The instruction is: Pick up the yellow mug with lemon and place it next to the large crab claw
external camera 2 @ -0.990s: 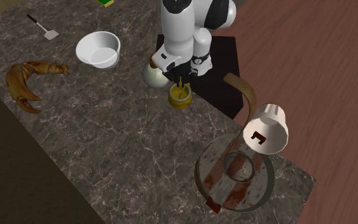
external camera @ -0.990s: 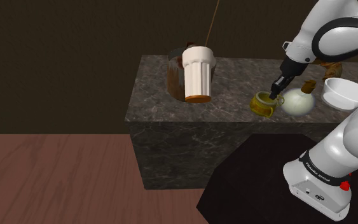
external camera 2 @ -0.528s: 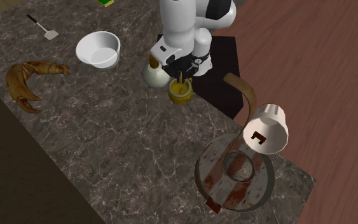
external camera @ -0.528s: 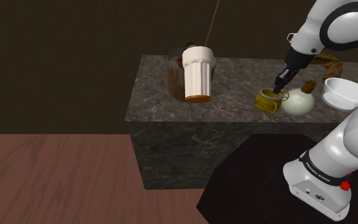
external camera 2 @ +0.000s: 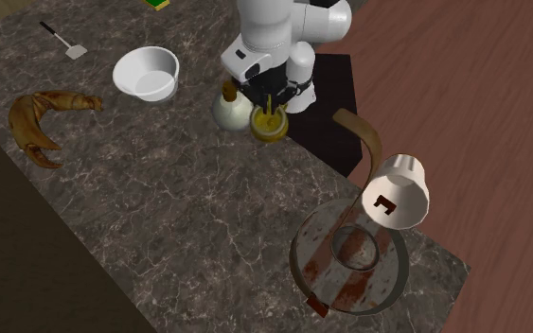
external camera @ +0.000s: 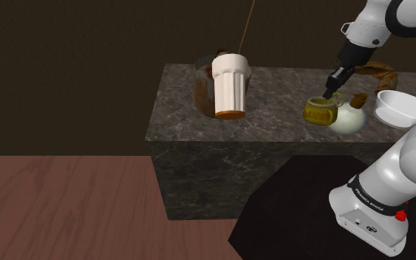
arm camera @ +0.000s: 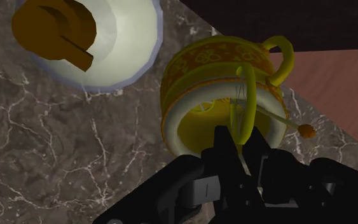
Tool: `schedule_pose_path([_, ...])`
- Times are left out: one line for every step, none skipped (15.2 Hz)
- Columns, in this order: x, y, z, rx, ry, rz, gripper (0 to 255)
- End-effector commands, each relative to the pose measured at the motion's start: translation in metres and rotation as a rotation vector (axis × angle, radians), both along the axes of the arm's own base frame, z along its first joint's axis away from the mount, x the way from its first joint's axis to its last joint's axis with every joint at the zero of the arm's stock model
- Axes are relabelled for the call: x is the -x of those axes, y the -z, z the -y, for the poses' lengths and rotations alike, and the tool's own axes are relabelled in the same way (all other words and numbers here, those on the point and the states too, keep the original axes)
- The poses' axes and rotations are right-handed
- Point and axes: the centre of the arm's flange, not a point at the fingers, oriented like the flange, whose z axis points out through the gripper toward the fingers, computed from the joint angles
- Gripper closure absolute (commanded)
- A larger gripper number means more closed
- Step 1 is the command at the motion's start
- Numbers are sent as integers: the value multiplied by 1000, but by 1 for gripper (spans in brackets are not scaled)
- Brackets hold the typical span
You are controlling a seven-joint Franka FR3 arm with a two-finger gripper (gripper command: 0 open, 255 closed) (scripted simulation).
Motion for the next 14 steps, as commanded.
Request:
schedule_pose_path([1,-11,0,0,0,0,255])
schedule_pose_path([1,-16,0,0,0,0,255])
schedule_pose_path([1,-22,0,0,0,0,255])
schedule_pose_path([1,-27,0,0,0,0,255])
schedule_pose_path([1,-32,0,0,0,0,255])
schedule_pose_path([1,-38,0,0,0,0,255])
schedule_pose_path([1,-43,0,0,0,0,255])
schedule_pose_path([1,-48,0,0,0,0,255])
schedule_pose_path([1,-53,0,0,0,0,255])
schedule_pose_path([1,-59,0,0,0,0,255])
schedule_pose_path([1,-64,0,0,0,0,255])
schedule_pose_path([1,-69,0,0,0,0,255])
schedule_pose_path([1,-74,0,0,0,0,255])
schedule_pose_path([1,-80,0,0,0,0,255])
